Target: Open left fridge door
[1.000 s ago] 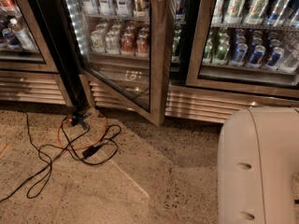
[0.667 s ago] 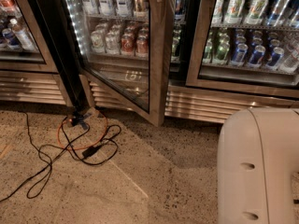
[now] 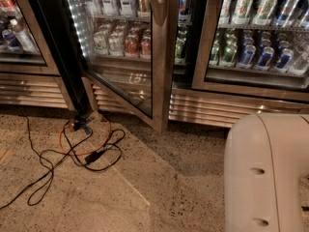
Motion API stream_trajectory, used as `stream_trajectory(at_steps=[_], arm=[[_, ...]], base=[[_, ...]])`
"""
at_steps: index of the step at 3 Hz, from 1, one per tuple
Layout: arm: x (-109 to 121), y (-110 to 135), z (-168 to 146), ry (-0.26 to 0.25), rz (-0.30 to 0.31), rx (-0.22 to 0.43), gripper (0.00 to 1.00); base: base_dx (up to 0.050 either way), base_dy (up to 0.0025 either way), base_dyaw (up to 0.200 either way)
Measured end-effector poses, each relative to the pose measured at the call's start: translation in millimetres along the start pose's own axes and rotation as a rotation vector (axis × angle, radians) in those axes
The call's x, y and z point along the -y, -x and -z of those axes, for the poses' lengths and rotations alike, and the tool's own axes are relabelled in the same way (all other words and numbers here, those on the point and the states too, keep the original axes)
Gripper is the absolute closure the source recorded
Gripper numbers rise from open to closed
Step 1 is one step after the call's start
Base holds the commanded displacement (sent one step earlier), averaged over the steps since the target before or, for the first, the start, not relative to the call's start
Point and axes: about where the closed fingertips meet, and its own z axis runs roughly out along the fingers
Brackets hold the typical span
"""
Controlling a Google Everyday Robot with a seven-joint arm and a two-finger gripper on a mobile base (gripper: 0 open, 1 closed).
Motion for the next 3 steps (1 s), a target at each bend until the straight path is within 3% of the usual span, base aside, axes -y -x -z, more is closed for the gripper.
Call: stream_trajectory(at_steps=[1, 2, 3], arm=[[-16, 8, -18, 0.059, -0.081, 0.077, 1.0], [-54, 26, -51, 0.182, -0.2, 0.167, 1.0], [-85, 38, -75, 0.28, -0.26, 0.22, 1.0]], base=[[0.0, 0.0, 0.0], [0.0, 0.0, 0.0], [0.0, 0.0, 0.0]])
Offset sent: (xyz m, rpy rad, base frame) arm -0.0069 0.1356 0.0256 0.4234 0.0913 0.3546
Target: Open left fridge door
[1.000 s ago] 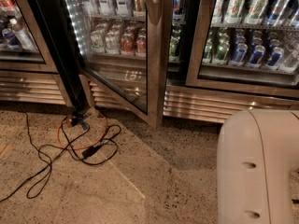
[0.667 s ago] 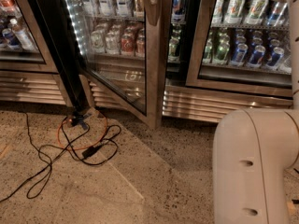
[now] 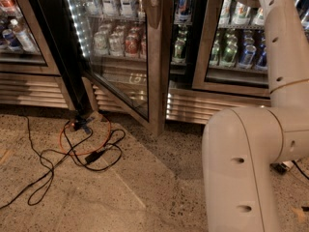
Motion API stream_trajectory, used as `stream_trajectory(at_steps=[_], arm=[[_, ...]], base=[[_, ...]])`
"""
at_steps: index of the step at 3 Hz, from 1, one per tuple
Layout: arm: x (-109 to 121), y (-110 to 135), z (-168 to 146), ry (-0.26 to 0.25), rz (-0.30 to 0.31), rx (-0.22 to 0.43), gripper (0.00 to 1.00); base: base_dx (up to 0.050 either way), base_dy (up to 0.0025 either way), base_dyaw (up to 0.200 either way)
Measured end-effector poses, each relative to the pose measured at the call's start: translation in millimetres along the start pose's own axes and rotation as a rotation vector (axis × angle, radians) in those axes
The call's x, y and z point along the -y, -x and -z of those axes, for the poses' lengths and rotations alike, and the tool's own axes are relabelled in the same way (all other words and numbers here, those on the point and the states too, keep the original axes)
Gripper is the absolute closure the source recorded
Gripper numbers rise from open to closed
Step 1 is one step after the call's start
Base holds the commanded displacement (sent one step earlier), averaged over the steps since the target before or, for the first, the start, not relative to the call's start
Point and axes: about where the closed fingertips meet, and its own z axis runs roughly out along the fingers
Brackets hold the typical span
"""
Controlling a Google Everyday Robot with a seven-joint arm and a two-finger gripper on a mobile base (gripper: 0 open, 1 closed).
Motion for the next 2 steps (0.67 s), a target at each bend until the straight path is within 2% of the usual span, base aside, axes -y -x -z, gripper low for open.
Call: stream_trajectory(at_steps=[2], arm=[[-31, -10, -37, 0.124, -0.081, 0.036, 1.0]], base=[[0.0, 0.0, 0.0]])
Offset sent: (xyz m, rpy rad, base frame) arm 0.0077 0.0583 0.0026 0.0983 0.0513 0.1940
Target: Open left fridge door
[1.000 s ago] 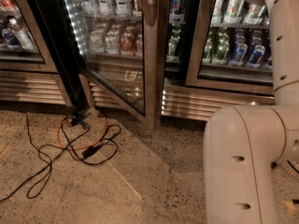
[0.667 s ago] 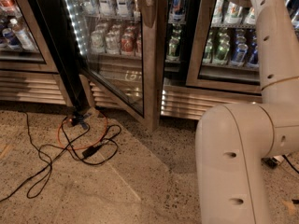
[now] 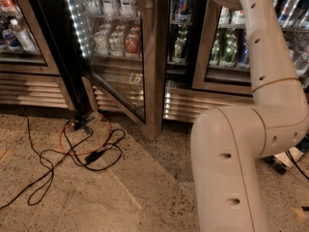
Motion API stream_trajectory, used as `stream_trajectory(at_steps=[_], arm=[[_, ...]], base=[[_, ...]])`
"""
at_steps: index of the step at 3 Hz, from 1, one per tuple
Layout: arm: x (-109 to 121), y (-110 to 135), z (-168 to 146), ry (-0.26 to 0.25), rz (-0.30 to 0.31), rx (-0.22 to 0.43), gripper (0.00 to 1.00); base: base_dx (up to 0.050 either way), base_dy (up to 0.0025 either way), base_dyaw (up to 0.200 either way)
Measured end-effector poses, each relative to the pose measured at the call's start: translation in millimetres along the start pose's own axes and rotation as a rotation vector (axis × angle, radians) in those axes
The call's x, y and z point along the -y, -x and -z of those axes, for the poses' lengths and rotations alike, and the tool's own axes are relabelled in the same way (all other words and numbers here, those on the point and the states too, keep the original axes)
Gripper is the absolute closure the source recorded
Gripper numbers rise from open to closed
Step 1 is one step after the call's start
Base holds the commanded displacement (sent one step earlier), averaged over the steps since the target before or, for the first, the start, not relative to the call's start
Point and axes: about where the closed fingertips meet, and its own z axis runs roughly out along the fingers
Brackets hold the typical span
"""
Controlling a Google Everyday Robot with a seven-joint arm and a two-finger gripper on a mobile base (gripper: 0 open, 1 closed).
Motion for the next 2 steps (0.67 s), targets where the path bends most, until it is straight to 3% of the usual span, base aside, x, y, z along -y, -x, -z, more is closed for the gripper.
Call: stream_trajectory(at_steps=[1, 2], arm=[[-15, -5, -14, 0.065, -0.012, 0.008, 1.0], [-37, -9, -30, 0.139, 0.039, -0.005, 1.0]], base=[[0.0, 0.0, 0.0], [0.0, 0.0, 0.0]])
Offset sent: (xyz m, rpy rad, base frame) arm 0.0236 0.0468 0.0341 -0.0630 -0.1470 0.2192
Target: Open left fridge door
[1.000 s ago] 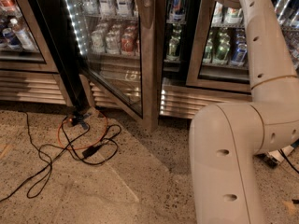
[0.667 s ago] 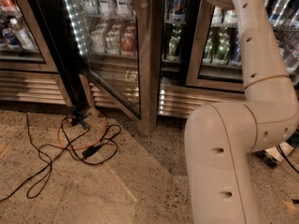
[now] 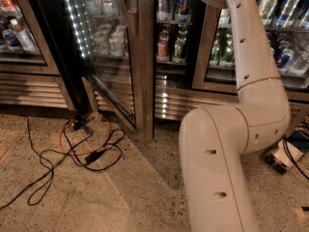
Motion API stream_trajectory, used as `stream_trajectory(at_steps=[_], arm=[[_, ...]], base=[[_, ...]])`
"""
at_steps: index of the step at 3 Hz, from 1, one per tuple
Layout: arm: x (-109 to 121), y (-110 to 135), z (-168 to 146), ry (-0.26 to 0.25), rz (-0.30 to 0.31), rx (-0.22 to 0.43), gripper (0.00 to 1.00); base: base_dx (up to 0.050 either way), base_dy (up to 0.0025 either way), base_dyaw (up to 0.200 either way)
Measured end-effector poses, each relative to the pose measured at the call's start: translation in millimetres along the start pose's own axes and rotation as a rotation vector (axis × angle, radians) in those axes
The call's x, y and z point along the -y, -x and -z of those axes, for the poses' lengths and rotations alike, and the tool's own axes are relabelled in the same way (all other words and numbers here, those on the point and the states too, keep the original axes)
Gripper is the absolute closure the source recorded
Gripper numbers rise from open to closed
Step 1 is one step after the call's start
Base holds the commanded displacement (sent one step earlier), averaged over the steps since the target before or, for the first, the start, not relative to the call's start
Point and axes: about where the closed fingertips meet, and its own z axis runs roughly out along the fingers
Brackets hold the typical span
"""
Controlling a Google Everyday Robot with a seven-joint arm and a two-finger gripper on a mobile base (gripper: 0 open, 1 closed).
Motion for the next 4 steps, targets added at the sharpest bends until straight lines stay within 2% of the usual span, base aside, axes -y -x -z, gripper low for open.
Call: stream_trajectory(at_steps=[2, 3, 4], arm=[[-43, -4, -43, 0.154, 0.14, 0.004, 1.0], [-43, -4, -43, 0.154, 0.14, 0.004, 1.0], [-40, -3, -41, 0.132, 0.134, -0.016, 1.0]], base=[[0.0, 0.0, 0.0], [0.0, 0.0, 0.0], [0.0, 0.0, 0.0]])
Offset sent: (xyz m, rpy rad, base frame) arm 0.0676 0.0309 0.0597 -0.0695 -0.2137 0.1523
